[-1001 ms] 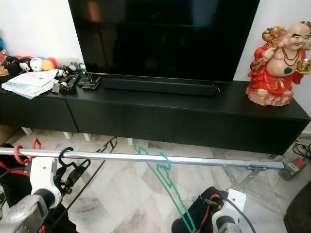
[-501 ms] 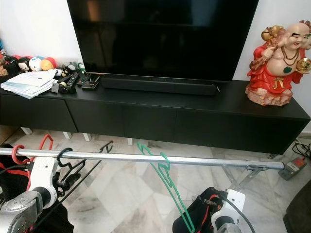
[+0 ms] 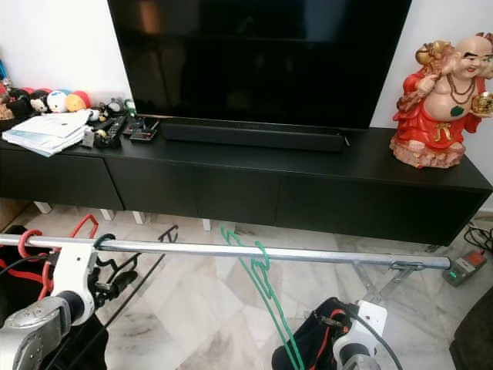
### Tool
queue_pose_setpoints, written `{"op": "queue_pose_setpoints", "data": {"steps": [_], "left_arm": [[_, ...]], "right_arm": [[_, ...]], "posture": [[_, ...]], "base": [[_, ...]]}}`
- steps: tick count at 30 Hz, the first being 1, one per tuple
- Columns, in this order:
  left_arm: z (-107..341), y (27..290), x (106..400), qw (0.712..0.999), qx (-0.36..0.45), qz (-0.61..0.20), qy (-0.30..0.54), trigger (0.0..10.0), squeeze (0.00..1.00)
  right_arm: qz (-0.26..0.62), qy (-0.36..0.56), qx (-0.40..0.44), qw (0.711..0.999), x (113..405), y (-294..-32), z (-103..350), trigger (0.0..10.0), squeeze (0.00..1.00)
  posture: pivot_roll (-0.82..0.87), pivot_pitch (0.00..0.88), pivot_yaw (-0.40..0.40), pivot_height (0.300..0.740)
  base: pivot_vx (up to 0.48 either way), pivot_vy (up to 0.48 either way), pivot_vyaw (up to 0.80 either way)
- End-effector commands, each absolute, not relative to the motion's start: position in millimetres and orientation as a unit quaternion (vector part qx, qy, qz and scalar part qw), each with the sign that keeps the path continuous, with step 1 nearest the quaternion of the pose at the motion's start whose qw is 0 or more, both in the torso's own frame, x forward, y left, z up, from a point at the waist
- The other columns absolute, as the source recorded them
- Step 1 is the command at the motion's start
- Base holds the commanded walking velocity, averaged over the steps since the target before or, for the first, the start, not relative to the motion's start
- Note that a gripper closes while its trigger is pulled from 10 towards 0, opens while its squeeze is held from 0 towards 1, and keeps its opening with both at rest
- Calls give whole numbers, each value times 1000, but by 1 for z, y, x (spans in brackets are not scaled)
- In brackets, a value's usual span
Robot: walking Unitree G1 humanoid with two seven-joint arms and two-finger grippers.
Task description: Hang hanger
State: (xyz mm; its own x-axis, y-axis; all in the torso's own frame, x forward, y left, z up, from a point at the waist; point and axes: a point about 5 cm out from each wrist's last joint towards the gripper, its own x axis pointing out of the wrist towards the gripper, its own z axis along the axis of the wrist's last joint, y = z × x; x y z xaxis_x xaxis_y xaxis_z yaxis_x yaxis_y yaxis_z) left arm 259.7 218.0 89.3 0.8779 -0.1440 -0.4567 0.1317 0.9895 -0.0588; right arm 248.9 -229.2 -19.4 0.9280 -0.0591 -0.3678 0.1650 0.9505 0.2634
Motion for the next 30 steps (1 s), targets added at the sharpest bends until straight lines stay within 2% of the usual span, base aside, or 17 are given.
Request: {"op": "queue_pose_setpoints", "data": {"steps": [1, 3, 4, 5, 6, 7, 11, 12, 14, 15, 18, 19, 20, 30], "left_arm": [[87, 217, 261, 966, -3, -84, 245, 10000, 0], [86, 215, 264, 966, -2, -80, 245, 10000, 0], [86, 215, 265, 967, -1, -76, 242, 9569, 0], [86, 215, 266, 969, -3, -71, 238, 4118, 0], [86, 215, 266, 969, -3, -71, 238, 4118, 0], [87, 215, 267, 970, -6, -69, 235, 0, 0], [89, 213, 270, 970, 3, -74, 232, 0, 0], [88, 213, 270, 970, 5, -71, 233, 9647, 0], [88, 213, 270, 970, 7, -68, 234, 9647, 0], [86, 212, 270, 969, 11, -66, 237, 10000, 0], [83, 212, 270, 968, 15, -62, 242, 10000, 0], [82, 210, 270, 969, 13, -58, 240, 4157, 0], [81, 209, 271, 969, 10, -56, 239, 0, 0], [75, 210, 273, 966, 34, -27, 254, 0, 0]], "right_arm": [[-53, 184, 146, 971, 251, -227, -19, 10000, 0], [-55, 185, 146, 970, 250, -228, -20, 10000, 0], [-55, 185, 145, 970, 250, -228, -20, 10000, 0], [-55, 185, 145, 970, 250, -228, -20, 10000, 0], [-55, 185, 145, 970, 250, -228, -20, 10000, 0], [-56, 185, 145, 970, 250, -228, -20, 10000, 0], [-54, 186, 145, 970, 249, -227, -20, 10000, 0], [-53, 186, 145, 970, 249, -226, -21, 10000, 0], [-52, 187, 145, 970, 249, -225, -21, 10000, 0], [-51, 187, 145, 970, 249, -225, -21, 10000, 0], [-50, 188, 145, 970, 249, -224, -21, 10000, 0], [-49, 188, 146, 970, 249, -223, -21, 10000, 0], [-49, 188, 146, 970, 249, -223, -21, 10000, 0], [-52, 188, 146, 970, 248, -224, -22, 10000, 0]], "posture": [[76, 0, 37, 740], [72, 0, 38, 740], [71, 0, 38, 740], [71, 0, 38, 740], [71, 0, 38, 740], [71, 0, 38, 740], [73, 0, 37, 740], [75, 0, 36, 740], [75, 0, 36, 740], [75, 0, 37, 740], [73, 0, 37, 740], [71, 0, 39, 740], [71, 0, 38, 740], [69, 0, 41, 740]], "base": [[0, 0, 0], [0, 0, 0], [0, 0, 0], [0, 0, 0], [0, 0, 0], [0, 0, 0], [0, 0, 0], [0, 0, 0], [0, 0, 0], [0, 0, 0], [0, 0, 0], [0, 0, 0], [0, 0, 0], [0, 0, 0]]}}
